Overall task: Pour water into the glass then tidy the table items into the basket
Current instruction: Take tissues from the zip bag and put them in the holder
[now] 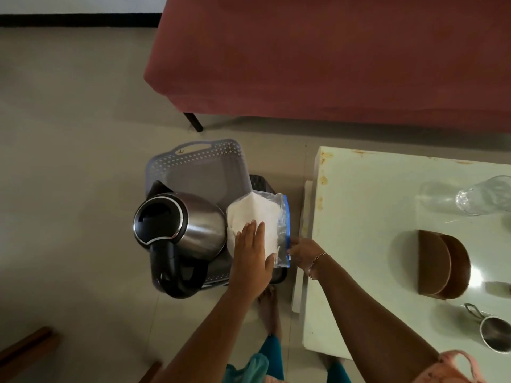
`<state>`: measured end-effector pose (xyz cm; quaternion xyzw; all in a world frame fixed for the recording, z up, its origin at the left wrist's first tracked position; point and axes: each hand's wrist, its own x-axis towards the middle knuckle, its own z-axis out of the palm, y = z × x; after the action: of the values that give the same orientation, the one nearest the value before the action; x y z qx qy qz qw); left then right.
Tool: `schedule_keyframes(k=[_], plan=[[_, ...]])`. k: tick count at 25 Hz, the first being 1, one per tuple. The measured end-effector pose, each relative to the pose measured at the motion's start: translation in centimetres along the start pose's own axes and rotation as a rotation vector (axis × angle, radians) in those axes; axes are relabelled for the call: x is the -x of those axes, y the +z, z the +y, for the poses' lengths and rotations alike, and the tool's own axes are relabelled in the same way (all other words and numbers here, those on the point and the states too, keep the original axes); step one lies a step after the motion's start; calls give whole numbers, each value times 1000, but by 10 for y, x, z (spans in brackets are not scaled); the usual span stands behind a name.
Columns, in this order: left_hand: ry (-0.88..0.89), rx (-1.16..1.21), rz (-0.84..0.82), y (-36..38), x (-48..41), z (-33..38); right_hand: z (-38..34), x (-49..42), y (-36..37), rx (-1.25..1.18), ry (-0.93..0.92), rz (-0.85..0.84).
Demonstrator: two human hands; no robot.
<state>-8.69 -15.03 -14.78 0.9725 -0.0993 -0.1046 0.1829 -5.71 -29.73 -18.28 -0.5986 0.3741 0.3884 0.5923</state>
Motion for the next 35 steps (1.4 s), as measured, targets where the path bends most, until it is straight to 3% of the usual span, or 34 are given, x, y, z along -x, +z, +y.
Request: schedule_keyframes(k=[4,9,15,18,21,23,26,27,30,35], plan=[[22,27,-15,0,13,-3,-9,20,-4,8,-30,128],[140,145,32,-28,17,16,-33,72,4,10,-293,346],[203,274,439,-78,16,50,-84,149,17,6,-567,428],[223,385,590,-105,16,77,-102,186,1,37,-659,394],[159,511,661,-135,13,111,-111,224,-23,-105,-693,221],[106,588,678,-154,8,138,-110,247,-46,-93,-782,260],[105,645,659,-173,2,177,-107,275,-84,289,-1158,577],[119,670,639,-178,1,191,-107,284,-96,413,-1260,612],[141,725,598,-187,-2,226,-113,301,-121,537,-1359,523],[195,820,589,-200,-8,275,-122,323,-161,428,-1471,524]])
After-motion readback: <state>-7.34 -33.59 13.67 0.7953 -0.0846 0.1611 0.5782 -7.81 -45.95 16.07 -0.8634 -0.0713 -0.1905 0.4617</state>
